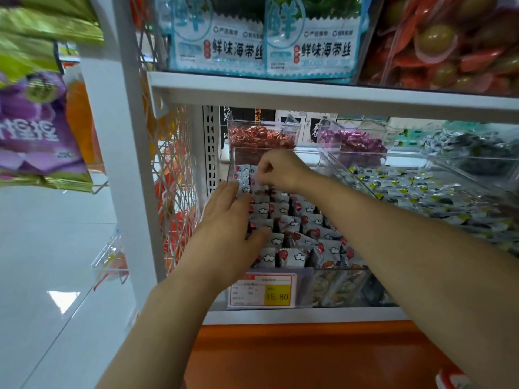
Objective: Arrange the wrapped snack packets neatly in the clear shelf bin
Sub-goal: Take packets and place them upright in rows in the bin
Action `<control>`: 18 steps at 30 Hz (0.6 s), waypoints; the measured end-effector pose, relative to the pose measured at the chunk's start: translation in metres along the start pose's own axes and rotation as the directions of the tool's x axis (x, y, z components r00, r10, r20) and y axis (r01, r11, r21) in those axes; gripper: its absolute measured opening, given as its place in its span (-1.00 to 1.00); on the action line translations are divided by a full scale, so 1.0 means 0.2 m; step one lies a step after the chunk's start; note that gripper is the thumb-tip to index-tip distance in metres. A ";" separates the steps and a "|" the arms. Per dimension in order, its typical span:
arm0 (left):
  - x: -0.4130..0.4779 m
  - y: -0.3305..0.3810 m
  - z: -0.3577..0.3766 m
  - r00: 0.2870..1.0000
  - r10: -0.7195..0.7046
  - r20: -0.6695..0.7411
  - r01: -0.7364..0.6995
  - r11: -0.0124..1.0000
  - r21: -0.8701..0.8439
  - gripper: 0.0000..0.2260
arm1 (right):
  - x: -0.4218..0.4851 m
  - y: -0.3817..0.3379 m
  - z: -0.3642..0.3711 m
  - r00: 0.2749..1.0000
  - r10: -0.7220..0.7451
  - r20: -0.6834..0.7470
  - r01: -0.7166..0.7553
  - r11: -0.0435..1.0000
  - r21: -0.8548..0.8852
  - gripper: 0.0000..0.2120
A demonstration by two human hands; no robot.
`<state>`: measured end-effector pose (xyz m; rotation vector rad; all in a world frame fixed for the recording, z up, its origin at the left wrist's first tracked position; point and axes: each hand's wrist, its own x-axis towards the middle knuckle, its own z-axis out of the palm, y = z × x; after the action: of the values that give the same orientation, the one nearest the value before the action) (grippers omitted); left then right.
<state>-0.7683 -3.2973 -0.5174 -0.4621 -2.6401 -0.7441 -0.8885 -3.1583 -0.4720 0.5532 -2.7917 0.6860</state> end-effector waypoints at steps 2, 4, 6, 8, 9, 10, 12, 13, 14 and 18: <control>0.00 0.01 0.00 1.000 -0.009 -0.021 0.009 1.000 -0.002 -0.45 | -0.05 -0.02 -0.07 0.995 0.020 -0.100 -0.006 0.990 0.140 -0.92; -0.01 0.02 0.00 0.998 -0.025 -0.066 0.028 0.998 0.050 -0.49 | -0.11 -0.02 -0.14 0.972 0.051 -0.231 -0.007 0.982 0.187 -0.91; -0.01 0.04 -0.01 0.990 -0.022 -0.141 0.039 0.992 0.120 -0.54 | -0.20 -0.01 -0.20 0.930 0.104 -0.352 -0.009 0.965 0.262 -0.91; -0.02 0.08 -0.03 0.966 0.031 -0.256 0.007 0.989 0.148 -0.60 | -0.31 -0.01 -0.24 0.879 0.182 -0.440 0.015 0.913 0.407 -0.86; -0.03 0.10 -0.03 0.948 0.065 -0.310 -0.018 0.988 0.153 -0.64 | -0.38 -0.01 -0.25 0.860 0.216 -0.462 0.039 0.875 0.483 -0.85; -0.03 0.12 -0.04 0.932 0.083 -0.353 -0.034 0.989 0.142 -0.66 | -0.45 0.00 -0.26 0.851 0.249 -0.462 0.053 0.834 0.549 -0.87; -0.05 0.17 -0.03 0.929 0.053 -0.365 -0.043 0.998 0.036 -0.65 | -0.58 0.02 -0.28 0.851 0.318 -0.417 0.047 0.746 0.664 -0.91; -0.06 0.20 -0.02 0.942 0.005 -0.335 -0.029 0.997 -0.065 -0.63 | -0.64 0.02 -0.28 0.858 0.345 -0.382 0.045 0.689 0.723 -0.90; -0.07 0.22 -0.01 0.956 -0.057 -0.287 0.002 0.983 -0.185 -0.61 | -0.69 0.03 -0.28 0.867 0.362 -0.341 0.045 0.625 0.779 -0.88; -0.10 0.28 0.01 0.975 -0.188 -0.116 0.090 0.818 -0.568 -0.72 | -0.84 0.04 -0.26 0.897 0.386 -0.217 0.048 0.402 0.914 -0.86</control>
<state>-0.7289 -3.2552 -0.5029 -0.3312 -2.2792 -1.5529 -0.7327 -3.0744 -0.4786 0.1849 -1.8441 2.1432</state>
